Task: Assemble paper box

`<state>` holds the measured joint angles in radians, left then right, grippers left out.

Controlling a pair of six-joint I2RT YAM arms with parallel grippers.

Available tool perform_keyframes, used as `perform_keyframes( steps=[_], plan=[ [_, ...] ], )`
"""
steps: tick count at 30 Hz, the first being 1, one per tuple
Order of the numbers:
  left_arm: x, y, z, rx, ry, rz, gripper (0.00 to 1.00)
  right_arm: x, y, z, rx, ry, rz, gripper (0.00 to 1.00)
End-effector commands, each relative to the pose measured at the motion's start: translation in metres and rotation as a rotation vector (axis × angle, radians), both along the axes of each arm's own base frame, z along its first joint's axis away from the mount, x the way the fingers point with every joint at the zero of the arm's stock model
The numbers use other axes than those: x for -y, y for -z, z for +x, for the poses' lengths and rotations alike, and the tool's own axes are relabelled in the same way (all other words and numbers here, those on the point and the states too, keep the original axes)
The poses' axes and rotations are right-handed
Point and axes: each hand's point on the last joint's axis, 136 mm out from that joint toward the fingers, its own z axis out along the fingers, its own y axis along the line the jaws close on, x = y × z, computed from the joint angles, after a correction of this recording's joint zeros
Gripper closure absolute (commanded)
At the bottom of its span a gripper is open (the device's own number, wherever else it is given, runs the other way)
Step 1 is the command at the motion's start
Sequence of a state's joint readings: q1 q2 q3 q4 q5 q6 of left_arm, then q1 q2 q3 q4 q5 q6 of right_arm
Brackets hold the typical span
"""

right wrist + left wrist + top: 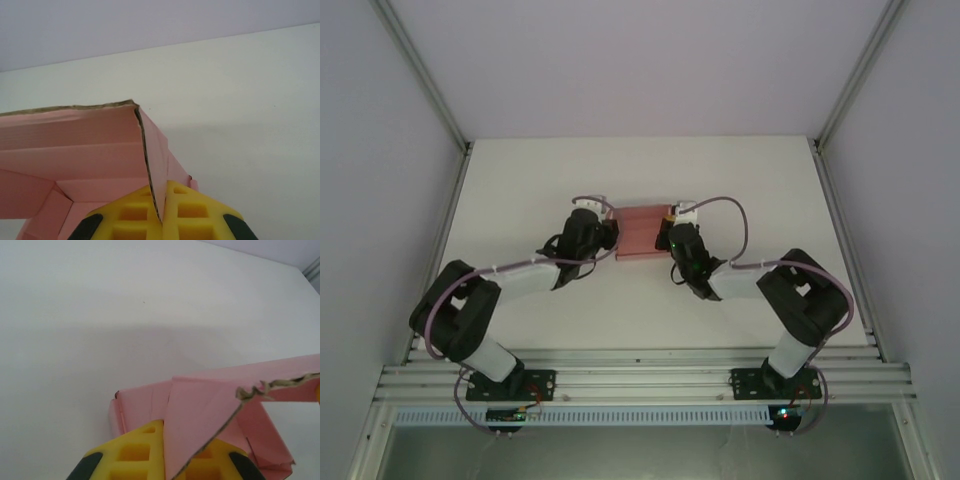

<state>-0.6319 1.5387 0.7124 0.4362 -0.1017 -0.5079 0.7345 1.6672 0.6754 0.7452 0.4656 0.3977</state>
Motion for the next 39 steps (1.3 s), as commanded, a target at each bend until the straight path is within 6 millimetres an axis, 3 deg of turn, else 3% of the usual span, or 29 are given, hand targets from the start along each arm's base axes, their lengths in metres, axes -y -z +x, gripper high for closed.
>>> perform_keyframes(
  steps=[1, 7, 9, 11, 13, 15, 16, 19, 20, 27, 32, 35, 39],
  plan=[
    [0.022, 0.020, -0.030, -0.050, 0.136, 0.006, 0.91, -0.011, 0.023, -0.021, -0.062, -0.081, -0.063, 1.00],
    [0.031, 0.035, -0.049, -0.119, 0.182, -0.002, 0.91, -0.010, 0.034, -0.034, -0.071, -0.069, -0.090, 1.00],
    [0.025, 0.033, -0.052, -0.115, 0.164, 0.006, 0.85, -0.008, 0.033, -0.037, -0.061, -0.061, -0.093, 1.00],
    [0.019, 0.028, -0.054, -0.106, 0.144, 0.005, 0.75, -0.004, 0.032, -0.040, -0.056, -0.049, -0.103, 1.00],
    [0.015, 0.020, -0.058, -0.094, 0.144, 0.015, 0.58, -0.002, 0.033, -0.042, -0.056, -0.047, -0.118, 1.00],
    [0.008, 0.013, -0.062, -0.093, 0.137, 0.032, 0.52, 0.000, 0.033, -0.044, -0.051, -0.041, -0.139, 1.00],
    [0.005, 0.009, -0.065, -0.091, 0.131, 0.037, 0.44, 0.001, 0.033, -0.045, -0.047, -0.036, -0.150, 1.00],
    [-0.007, 0.003, -0.072, -0.087, 0.119, 0.064, 0.07, 0.005, 0.033, -0.046, -0.037, -0.018, -0.176, 1.00],
    [-0.011, 0.003, -0.074, -0.090, 0.113, 0.080, 0.00, 0.005, 0.034, -0.047, -0.040, -0.016, -0.180, 1.00],
    [-0.039, -0.005, -0.093, -0.168, 0.037, 0.115, 0.00, 0.002, 0.040, -0.053, -0.033, -0.043, -0.205, 1.00],
    [-0.015, -0.059, -0.108, -0.115, 0.186, -0.021, 0.00, 0.000, 0.038, -0.059, -0.023, -0.068, -0.214, 0.98],
    [-0.019, -0.079, -0.103, -0.101, 0.149, -0.025, 0.00, -0.001, 0.041, -0.062, -0.028, -0.075, -0.239, 0.93],
    [-0.037, -0.083, -0.088, -0.169, -0.004, -0.022, 0.01, -0.002, 0.040, -0.064, -0.026, -0.073, -0.251, 0.92]
  ],
)
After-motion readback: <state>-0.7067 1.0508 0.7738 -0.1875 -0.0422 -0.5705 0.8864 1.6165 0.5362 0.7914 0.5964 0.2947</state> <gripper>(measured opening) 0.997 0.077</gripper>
